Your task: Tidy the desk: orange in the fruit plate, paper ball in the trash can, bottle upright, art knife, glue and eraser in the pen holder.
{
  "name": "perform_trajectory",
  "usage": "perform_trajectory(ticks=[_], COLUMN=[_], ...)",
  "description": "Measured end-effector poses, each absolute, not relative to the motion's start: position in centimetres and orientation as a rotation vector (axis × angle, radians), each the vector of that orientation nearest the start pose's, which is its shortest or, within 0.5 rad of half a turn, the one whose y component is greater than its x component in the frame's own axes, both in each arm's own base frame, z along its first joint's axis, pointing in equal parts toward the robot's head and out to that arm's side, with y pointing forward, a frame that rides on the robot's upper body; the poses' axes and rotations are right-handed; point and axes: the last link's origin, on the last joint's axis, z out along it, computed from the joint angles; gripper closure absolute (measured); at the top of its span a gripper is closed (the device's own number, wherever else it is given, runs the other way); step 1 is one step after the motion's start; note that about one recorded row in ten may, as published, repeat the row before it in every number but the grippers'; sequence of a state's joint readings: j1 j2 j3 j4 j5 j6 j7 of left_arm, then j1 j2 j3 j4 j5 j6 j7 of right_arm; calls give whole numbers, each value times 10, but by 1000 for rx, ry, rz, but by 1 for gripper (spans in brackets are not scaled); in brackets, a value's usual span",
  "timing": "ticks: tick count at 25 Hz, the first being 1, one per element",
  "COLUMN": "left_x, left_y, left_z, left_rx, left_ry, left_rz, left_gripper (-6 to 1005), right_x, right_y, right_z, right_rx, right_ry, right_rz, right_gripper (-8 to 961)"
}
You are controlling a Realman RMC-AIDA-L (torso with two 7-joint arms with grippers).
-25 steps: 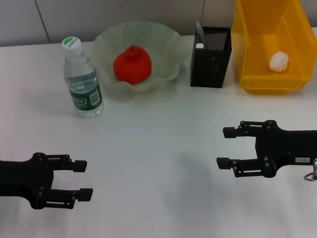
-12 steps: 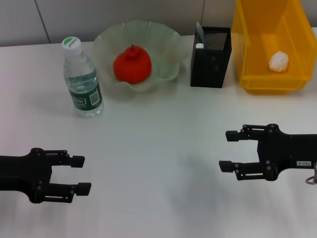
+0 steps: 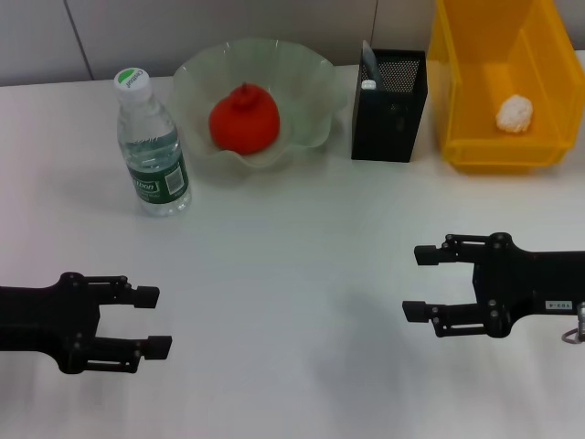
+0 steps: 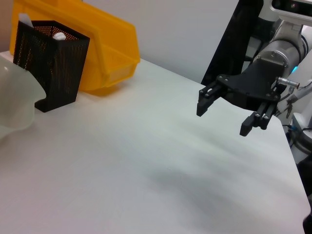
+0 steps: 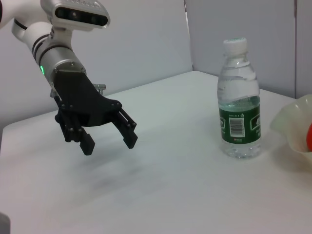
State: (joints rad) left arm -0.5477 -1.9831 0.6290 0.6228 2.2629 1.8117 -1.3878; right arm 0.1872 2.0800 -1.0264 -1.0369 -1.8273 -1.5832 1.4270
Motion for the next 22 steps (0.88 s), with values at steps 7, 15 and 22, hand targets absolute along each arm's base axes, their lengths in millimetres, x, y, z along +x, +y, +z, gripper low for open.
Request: perform_trajectory(ticks=[7,15,22], left_x=[-284,-284,-285], left_y=[296,296,296], left_z=[22,21,21], left_rx=[-3023,-3023,-3021], left_ry=[-665,-664,-666], left_rz=[-518,-517,-516], left_gripper=[243,243,243], right_x=[281,282,281], right_y=[266,266,267], right_z=[17,16,16], right_rx=[-2771,-2779,-2782], right_ry=[510,510,505], right_rz=[554,539,537], right_gripper=[187,187,187])
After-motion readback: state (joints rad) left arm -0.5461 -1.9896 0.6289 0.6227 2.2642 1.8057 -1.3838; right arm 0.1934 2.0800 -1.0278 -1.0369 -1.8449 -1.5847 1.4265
